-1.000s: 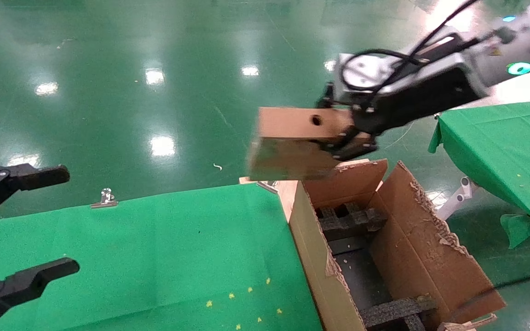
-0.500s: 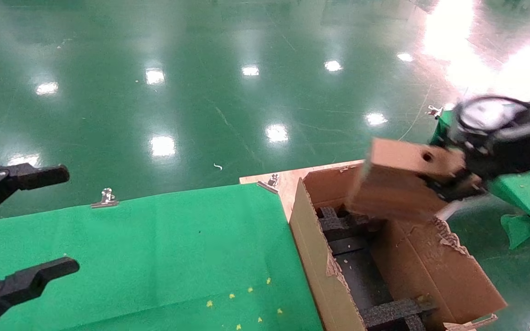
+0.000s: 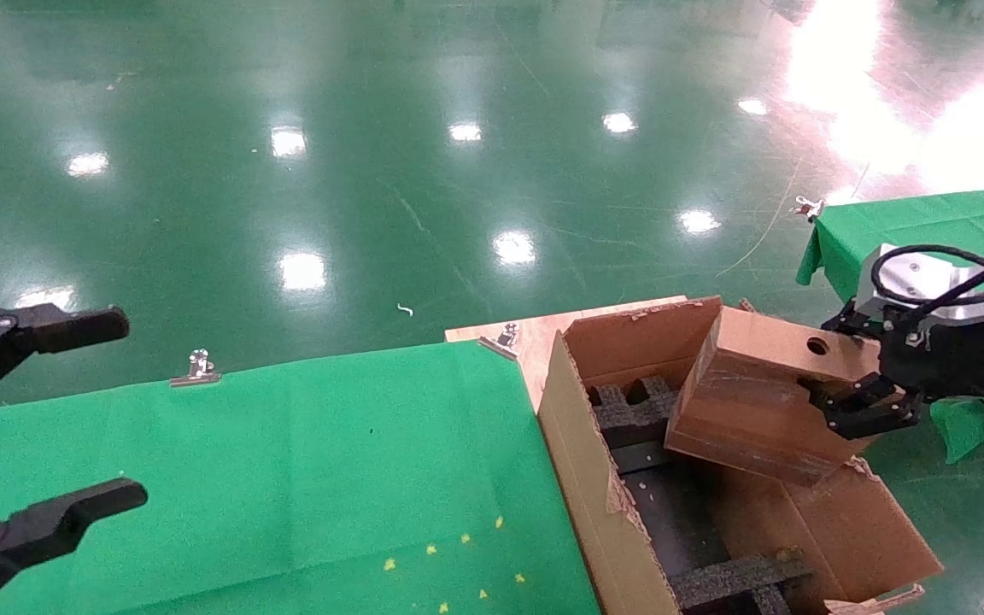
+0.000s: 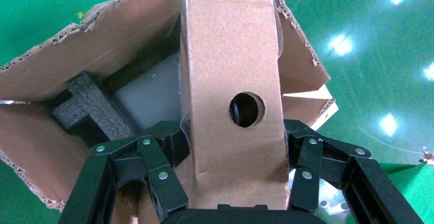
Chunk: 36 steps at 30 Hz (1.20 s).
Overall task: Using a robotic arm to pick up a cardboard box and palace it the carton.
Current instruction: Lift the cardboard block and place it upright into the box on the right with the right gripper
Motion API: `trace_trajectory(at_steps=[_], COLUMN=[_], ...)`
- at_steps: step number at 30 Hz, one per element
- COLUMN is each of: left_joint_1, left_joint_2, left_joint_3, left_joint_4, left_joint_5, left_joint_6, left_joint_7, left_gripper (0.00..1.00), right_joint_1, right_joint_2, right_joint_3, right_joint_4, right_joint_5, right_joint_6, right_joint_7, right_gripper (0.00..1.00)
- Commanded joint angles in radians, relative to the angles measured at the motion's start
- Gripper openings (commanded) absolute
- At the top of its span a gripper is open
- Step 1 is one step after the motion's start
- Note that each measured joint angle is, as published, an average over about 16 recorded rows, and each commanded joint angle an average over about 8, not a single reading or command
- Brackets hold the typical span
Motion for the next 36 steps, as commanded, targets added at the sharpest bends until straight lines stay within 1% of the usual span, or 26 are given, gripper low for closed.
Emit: trace_trajectory(at_steps=[1,4,6,8,13,18,22,25,27,29,32,36], left_joint_1=[0.0,0.0,0.0,0.0,0.0,0.0,0.0,0.0,0.0,0.0,0.0,0.0], left_joint_2=[0.0,0.0,0.0,0.0,0.0,0.0,0.0,0.0,0.0,0.0,0.0,0.0], left_joint_3=[0.0,0.0,0.0,0.0,0.0,0.0,0.0,0.0,0.0,0.0,0.0,0.0], left_joint_4=[0.0,0.0,0.0,0.0,0.0,0.0,0.0,0.0,0.0,0.0,0.0,0.0], left_joint_5=[0.0,0.0,0.0,0.0,0.0,0.0,0.0,0.0,0.0,0.0,0.0,0.0], left_joint_6=[0.0,0.0,0.0,0.0,0.0,0.0,0.0,0.0,0.0,0.0,0.0,-0.001], left_joint_7=[0.0,0.0,0.0,0.0,0.0,0.0,0.0,0.0,0.0,0.0,0.0,0.0], left_gripper=[1.0,1.0,1.0,1.0,1.0,1.0,1.0,1.0,1.0,1.0,1.0,1.0], right_joint_1=[-0.004,-0.007,-0.022,-0.043,-0.116,-0.182,-0.218,-0.234,-0.241,-0.245,-0.247,-0.246], right_joint_2=[0.001,-0.002,0.001,0.006,0.043,0.093,0.116,0.123,0.125,0.125,0.124,0.12], right_joint_3=[-0.001,-0.003,-0.007,-0.013,-0.04,-0.078,-0.105,-0.117,-0.122,-0.125,-0.126,-0.126], right_joint_4=[0.002,-0.002,-0.002,0.004,0.068,0.146,0.166,0.171,0.175,0.179,0.182,0.171], right_joint_5=[0.004,0.001,0.007,0.015,0.036,0.006,-0.038,-0.062,-0.074,-0.079,-0.081,-0.081], right_joint_6=[0.003,0.014,0.043,0.083,0.218,0.346,0.417,0.449,0.467,0.48,0.49,0.487], right_joint_7=[-0.003,0.013,0.052,0.112,0.343,0.605,0.795,0.898,0.946,0.971,0.982,0.973], right_gripper=[0.0,0.0,0.0,0.0,0.0,0.0,0.0,0.0,0.0,0.0,0.0,0.0])
